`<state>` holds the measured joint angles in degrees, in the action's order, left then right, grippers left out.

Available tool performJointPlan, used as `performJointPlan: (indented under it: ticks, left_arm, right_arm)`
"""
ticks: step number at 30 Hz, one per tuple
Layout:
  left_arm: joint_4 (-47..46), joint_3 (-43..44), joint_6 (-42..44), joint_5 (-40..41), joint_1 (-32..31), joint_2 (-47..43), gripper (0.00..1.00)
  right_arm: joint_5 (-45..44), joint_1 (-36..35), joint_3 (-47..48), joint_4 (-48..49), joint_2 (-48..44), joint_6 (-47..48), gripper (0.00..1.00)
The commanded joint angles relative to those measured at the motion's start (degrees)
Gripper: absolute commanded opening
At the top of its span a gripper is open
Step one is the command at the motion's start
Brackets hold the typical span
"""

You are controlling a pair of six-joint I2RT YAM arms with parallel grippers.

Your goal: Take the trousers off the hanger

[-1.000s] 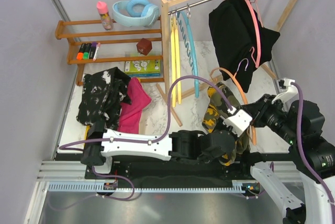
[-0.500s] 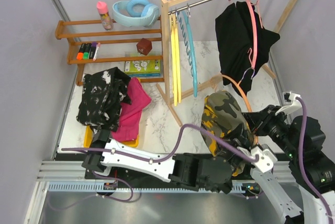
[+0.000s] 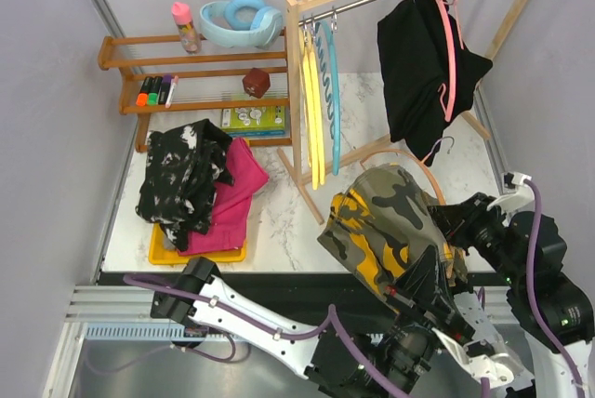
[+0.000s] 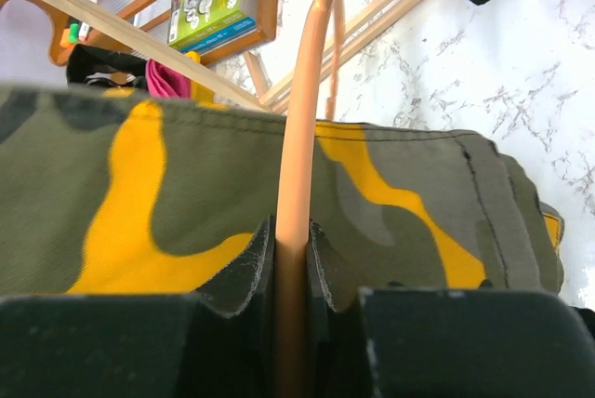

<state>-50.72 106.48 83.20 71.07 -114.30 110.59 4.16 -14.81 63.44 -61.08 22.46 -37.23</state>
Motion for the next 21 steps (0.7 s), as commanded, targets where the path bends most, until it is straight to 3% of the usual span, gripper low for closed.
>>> performJointPlan:
  ticks: [1,8,12,15,16,19,21]
  left_arm:
    - [-11.35,7.96,3.93,-10.52,-5.49,-8.71,0.02]
    - [-12.74,-10.92,-5.66,-4.63,-2.07,-17.31,0.02]
    - [-10.22,-16.82,-13.57,-2.78,-1.10,-25.65,0.02]
    - [6.97,-12.45,-28.66,-5.40,-1.19,-30.93,0.02]
    - [20.52,-7.21,-36.88,-8.20,-1.19,-31.48,0.02]
    - [31.78,4.56,-39.00,-10.07,-1.27,-29.31,0.02]
    - [33.66,10.13,-36.37,-9.72,-1.45,-27.10,0.02]
  right_arm:
    - [-4.36,0.04,1.23,-3.70,-0.05,5.60,0.00]
    - [0.85,-0.04,15.30,-6.15,4.87,6.64,0.00]
    - [-2.65,0.04,14.18,-7.21,4.88,9.11,0.00]
    - [-3.63,0.04,7.95,-3.98,2.25,8.85,0.00]
    - [-3.72,0.04,4.62,-3.26,1.28,8.67,0.00]
    - [-3.81,0.04,-1.27,-0.28,-0.83,7.97,0.00]
    - [-3.81,0.04,-3.49,0.78,-1.36,7.44,0.00]
